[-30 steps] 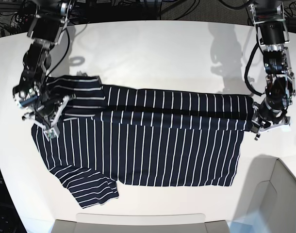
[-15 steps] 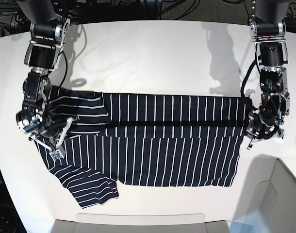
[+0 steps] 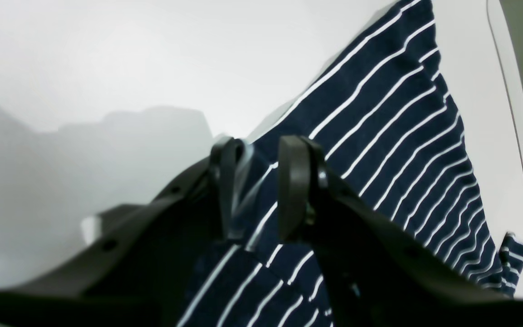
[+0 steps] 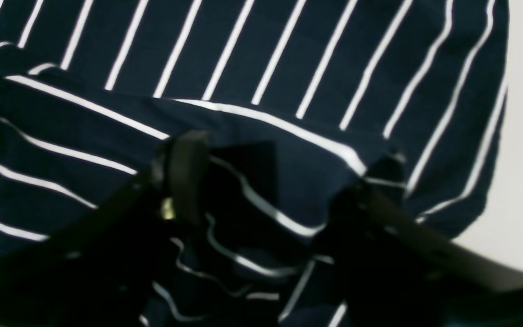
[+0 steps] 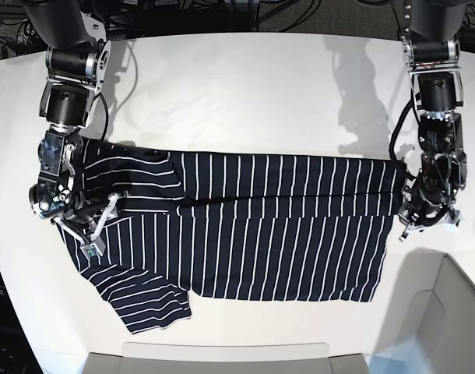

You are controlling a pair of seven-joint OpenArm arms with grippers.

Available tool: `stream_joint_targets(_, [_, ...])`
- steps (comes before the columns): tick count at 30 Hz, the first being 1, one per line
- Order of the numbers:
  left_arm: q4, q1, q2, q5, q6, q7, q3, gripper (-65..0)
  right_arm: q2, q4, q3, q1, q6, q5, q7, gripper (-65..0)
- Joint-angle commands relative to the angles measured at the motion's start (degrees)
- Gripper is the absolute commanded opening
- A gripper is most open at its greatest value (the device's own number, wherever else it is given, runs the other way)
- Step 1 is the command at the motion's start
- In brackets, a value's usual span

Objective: Fold the T-shirt properly
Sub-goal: 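Release the folded edge and pull both grippers back toward the collar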

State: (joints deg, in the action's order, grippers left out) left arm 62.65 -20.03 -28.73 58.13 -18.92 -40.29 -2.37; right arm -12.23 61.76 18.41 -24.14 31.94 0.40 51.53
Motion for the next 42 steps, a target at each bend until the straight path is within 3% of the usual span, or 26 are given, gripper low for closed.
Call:
stream_joint_targets(1, [1.6, -1.1, -1.2, 0.0, 0.2, 0.8, -0.7, -48.0, -0.8, 1.4, 0.2, -1.7, -0.3, 0.8, -0.8, -33.3])
stream_joint_targets(7, [6.4, 1.6, -2.2, 0.1, 0.1, 1.3, -0.8, -48.5, -1.5, 10.5, 3.6, 1.6, -0.3, 0.9, -0.3, -31.8])
stream_joint_targets(9, [9.2, 2.8, -2.1, 0.1, 0.2, 1.3, -0.3, -52.3, -0.9, 14.7, 6.7, 3.3, -0.3, 0.9, -0.3, -31.8])
stream_joint_targets(12, [11.8, 3.1, -1.9, 0.1, 0.2, 0.8, 0.6, -63.1, 0.2, 20.0, 8.7, 5.8, -0.1, 0.4, 0.4, -33.0])
stream_joint_targets(15, [11.5, 2.8, -2.3, -0.2, 0.2, 1.4, 6.3, -65.0, 0.3, 22.3, 7.5, 7.6, 0.0, 0.6, 3.5, -41.0])
stream_joint_targets(20, [8.5, 0.4, -2.1, -5.6, 0.2, 1.4, 14.5, -65.0, 0.7, 21.4, 6.3, 7.8, -0.1, 0.4, 6.3, -64.8])
stream_joint_targets(25, [4.0, -1.3, -1.9, -10.9, 0.5, 1.9, 20.1, -65.0, 1.5, 13.5, 6.2, 7.5, -0.1, 0.3, 5.7, -65.0])
stream_joint_targets(27, [0.9, -2.0, -1.9, -11.5, 2.2, 2.5, 21.8, -65.0, 1.5, 10.5, 6.2, 7.4, -0.1, 0.3, 5.7, -65.0])
stream_joint_targets(31, [-5.9, -1.4, -1.9, -11.5, 9.0, 2.4, 22.8, -65.0, 1.5, 7.8, 6.1, 8.4, -0.1, 0.3, 5.7, -65.0])
stream_joint_targets(42, [-5.6, 19.5, -4.3, -11.8, 16.9, 3.9, 22.4, -65.0, -0.2, 16.7, 1.8, 21.2, 0.0, 0.3, 6.2, -65.0])
